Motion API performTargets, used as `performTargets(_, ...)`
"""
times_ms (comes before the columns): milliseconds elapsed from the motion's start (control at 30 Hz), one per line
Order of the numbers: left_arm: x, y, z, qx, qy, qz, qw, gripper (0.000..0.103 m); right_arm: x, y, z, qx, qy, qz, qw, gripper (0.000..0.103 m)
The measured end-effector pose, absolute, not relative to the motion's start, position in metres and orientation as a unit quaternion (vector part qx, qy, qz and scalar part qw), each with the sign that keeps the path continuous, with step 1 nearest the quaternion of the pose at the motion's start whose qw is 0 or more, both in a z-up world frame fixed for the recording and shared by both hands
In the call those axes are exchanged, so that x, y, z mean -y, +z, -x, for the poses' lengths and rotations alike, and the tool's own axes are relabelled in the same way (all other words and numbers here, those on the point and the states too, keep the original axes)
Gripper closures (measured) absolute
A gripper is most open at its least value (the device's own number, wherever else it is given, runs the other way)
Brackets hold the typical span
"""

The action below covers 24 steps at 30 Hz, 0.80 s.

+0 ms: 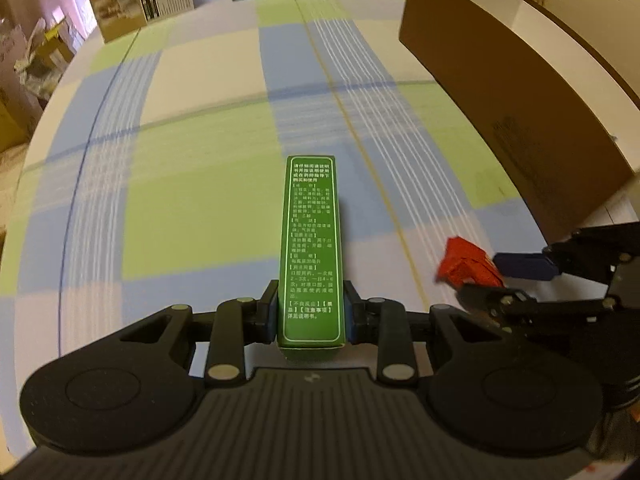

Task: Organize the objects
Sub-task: 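Lift the green box with the left tool while the right tool holds the red packet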

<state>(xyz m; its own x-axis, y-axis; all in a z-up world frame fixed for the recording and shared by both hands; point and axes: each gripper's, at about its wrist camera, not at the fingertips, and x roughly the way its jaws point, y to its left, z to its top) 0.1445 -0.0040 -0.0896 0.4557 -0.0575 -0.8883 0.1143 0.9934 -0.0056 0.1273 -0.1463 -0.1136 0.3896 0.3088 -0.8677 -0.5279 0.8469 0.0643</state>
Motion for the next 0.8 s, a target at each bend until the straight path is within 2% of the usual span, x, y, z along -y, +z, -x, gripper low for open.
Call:
performTargets(167, 0.006, -0.092, -0.143, -0.515, -0.053, -0.017, 0.856, 0.077, 0.149, -0.117, -0.133, -0.486, 0.251, 0.102, 0.831, 0.063)
performTargets(233, 0.005, -0.090, -0.145, -0.506, -0.055, -0.009, 0.861, 0.073, 0.153, -0.118, -0.135, -0.488, 0.249, 0.092, 0.831, 0.060)
performTargets(367, 0.006, -0.091, -0.151, -0.500, -0.064, -0.003, 0.863, 0.064, 0.153, -0.120, -0.136, -0.483, 0.254, 0.090, 0.833, 0.059)
performTargets(433, 0.008, -0.094, -0.154, -0.500, -0.064, -0.004, 0.864, 0.064, 0.152, -0.121, -0.136, -0.477, 0.260, 0.092, 0.834, 0.059)
performTargets(500, 0.007, -0.099, -0.157, -0.504, -0.062, -0.001, 0.862, 0.065, 0.151, -0.122, -0.136, -0.472, 0.263, 0.095, 0.836, 0.059)
performTargets(633, 0.005, -0.104, -0.161, -0.506, -0.059, 0.005, 0.860, 0.068, 0.147, -0.124, -0.135, -0.460, 0.267, 0.106, 0.840, 0.076)
performTargets(733, 0.006, -0.104, -0.161, -0.502, -0.060, -0.005, 0.863, 0.076, 0.147, -0.124, -0.136, -0.456, 0.270, 0.106, 0.842, 0.078)
performTargets(800, 0.007, -0.106, -0.162, -0.500, -0.060, -0.011, 0.864, 0.077, 0.146, -0.124, -0.136, -0.454, 0.273, 0.106, 0.842, 0.079)
